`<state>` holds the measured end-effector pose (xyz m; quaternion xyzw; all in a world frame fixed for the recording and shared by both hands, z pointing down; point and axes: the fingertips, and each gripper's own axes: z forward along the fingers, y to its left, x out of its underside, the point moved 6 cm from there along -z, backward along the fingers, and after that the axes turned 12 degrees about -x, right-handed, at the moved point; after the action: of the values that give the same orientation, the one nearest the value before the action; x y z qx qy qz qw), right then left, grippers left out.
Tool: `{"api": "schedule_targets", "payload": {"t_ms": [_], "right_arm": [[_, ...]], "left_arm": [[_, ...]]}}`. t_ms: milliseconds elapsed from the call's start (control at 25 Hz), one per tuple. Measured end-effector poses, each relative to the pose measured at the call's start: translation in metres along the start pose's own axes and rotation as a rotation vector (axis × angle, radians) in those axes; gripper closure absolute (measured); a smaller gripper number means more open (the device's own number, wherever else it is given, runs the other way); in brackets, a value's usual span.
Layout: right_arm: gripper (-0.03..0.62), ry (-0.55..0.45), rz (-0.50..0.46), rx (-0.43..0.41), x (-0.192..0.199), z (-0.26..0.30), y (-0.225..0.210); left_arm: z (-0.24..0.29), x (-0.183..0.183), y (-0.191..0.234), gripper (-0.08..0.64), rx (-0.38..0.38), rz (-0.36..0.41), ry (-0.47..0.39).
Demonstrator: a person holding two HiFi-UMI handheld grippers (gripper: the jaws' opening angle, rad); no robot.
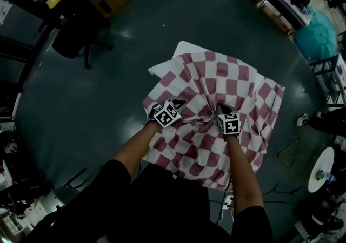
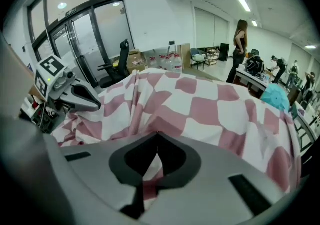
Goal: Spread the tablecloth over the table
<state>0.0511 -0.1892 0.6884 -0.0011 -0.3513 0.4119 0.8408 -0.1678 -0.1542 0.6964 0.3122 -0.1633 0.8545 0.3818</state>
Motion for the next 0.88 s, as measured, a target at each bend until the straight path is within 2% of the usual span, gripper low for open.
{"api": "schedule_targets", "payload": {"t_ms": [40, 80, 120, 200, 280, 320, 440, 560, 640, 720, 800, 880], "right_arm": [[0.575, 0.033, 0.002, -0.006, -0.002, 0.010, -0.002], [0.575, 0.071, 0.000, -0.012, -0.003, 0.019, -0.001], [0.575, 0.104, -0.004, -0.018, -0.006, 0.027, -0.001], [0.575, 0.129, -0.005, -0.032, -0.016, 0.038, -0.001], [0.575, 0.114, 0.003, -0.045, -0.029, 0.048, -0.007], [0.575, 0.096, 0.008, -0.043, -0.035, 0.053, -0.012], [0.575, 0.051, 0.032, 0.007, -0.050, 0.064, -0.024], [0.575, 0.031, 0.054, 0.048, -0.057, 0.069, -0.030], [0.575, 0.031, 0.043, 0.056, -0.060, 0.067, -0.027], [0.575, 0.026, -0.015, 0.063, -0.060, 0.057, -0.012], [0.575, 0.028, -0.087, 0.072, -0.052, 0.042, 0.008], [0.575, 0.069, -0.103, 0.094, -0.034, 0.036, 0.011]], "left_arm": [[0.006, 0.004, 0.002, 0.545, 0.016, 0.045, 0.023], [0.011, 0.008, 0.008, 0.545, 0.029, 0.052, 0.048], [0.015, 0.013, 0.016, 0.545, 0.040, 0.015, 0.064], [0.016, 0.016, 0.043, 0.546, 0.036, -0.140, 0.046], [0.017, 0.014, 0.076, 0.546, -0.016, -0.283, 0.027], [0.018, 0.014, 0.091, 0.546, -0.042, -0.330, 0.033], [0.022, 0.017, 0.127, 0.545, -0.082, -0.416, 0.062], [0.017, 0.020, 0.150, 0.545, -0.130, -0.472, 0.057], [0.010, 0.020, 0.153, 0.546, -0.160, -0.434, 0.045], [0.004, 0.018, 0.138, 0.546, -0.159, -0.282, 0.030], [0.000, 0.013, 0.110, 0.546, -0.114, -0.103, 0.002], [0.003, 0.008, 0.086, 0.546, -0.058, 0.034, 0.000]]}}
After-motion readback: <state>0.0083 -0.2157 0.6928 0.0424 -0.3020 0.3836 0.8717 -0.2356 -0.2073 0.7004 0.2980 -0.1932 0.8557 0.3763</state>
